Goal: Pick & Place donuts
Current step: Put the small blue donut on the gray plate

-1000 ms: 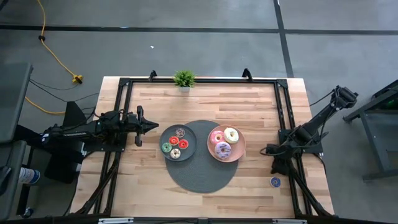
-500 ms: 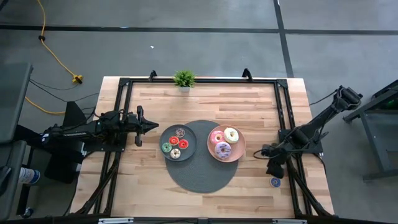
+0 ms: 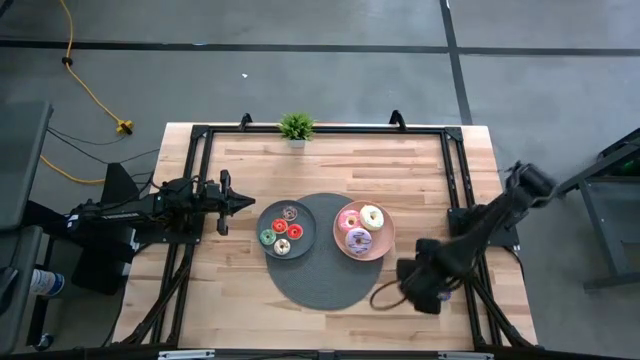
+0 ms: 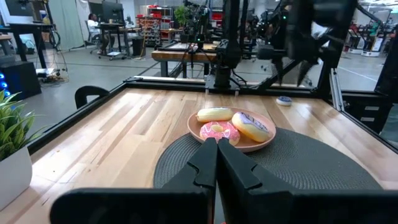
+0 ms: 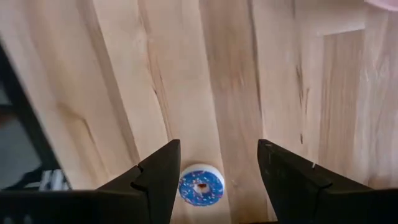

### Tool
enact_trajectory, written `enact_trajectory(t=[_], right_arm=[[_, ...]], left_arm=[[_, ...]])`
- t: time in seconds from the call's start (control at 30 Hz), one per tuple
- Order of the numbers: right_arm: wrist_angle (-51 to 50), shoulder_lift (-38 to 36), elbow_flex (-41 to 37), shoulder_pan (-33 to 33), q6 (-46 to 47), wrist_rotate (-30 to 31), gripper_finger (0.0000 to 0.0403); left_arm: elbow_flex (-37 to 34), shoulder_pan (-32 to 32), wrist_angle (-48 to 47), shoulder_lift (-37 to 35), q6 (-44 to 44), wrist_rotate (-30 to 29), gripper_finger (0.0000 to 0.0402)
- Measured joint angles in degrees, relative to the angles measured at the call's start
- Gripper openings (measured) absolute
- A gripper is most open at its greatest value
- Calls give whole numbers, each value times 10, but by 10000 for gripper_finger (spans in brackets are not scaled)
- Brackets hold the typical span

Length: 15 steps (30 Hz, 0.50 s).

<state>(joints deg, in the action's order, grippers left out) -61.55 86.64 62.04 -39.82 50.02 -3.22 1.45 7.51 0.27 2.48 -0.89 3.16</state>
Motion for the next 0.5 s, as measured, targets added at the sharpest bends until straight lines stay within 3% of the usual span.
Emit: enact_trajectory(t=[0.33,0.5], right_arm=[[-32,220,145,-4,162,-72,204],[-44,277,187,18,298,-32,204]], left_arm=[[0,0,0,0,0,0,2],[0,0,0,0,0,0,2]])
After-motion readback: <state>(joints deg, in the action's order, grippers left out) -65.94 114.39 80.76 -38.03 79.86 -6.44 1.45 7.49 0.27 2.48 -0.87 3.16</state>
